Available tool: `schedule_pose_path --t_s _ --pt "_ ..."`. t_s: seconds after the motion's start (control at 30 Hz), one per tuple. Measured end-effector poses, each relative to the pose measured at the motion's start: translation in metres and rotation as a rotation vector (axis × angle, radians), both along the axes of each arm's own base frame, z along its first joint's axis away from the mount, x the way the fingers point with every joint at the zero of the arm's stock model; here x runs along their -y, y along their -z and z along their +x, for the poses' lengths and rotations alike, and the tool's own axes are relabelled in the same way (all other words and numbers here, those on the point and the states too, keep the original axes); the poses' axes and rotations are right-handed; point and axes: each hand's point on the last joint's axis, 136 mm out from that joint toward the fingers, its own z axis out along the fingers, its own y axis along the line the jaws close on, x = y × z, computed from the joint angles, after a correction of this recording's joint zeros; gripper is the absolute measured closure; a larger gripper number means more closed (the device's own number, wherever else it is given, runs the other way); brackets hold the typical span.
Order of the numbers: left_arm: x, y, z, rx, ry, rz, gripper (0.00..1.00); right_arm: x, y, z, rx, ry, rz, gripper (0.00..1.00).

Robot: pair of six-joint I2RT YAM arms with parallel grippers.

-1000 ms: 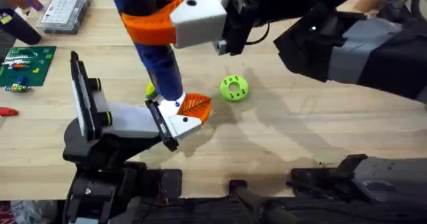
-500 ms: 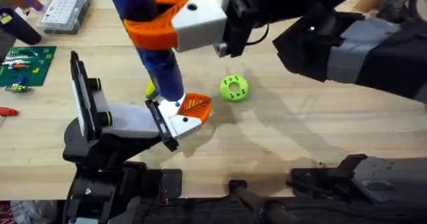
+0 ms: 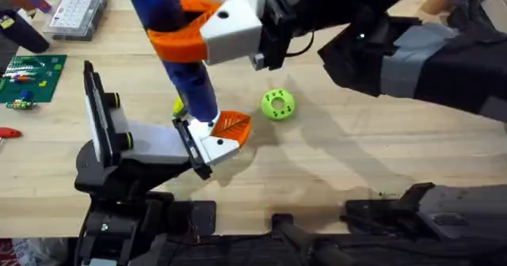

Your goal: Pick up the gripper from the table and insert it into the empty holder that is missing its gripper. Then pick up a screw, insert it into the mounting hole, and use the screwdriver to tighten it. Finally, clean up the table by picking up the vegetable and placing it into the bucket.

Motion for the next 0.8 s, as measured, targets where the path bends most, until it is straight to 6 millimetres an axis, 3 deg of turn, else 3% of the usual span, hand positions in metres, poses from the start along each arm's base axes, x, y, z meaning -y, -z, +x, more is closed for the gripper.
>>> schedule_pose_path --t_s 0.8 --pt "0.0000 0.0000 0.0000 0.000 0.000 0.000 0.984 -0.0026 0.0049 0.0029 -0.010 0.002 -0.007 0.984"
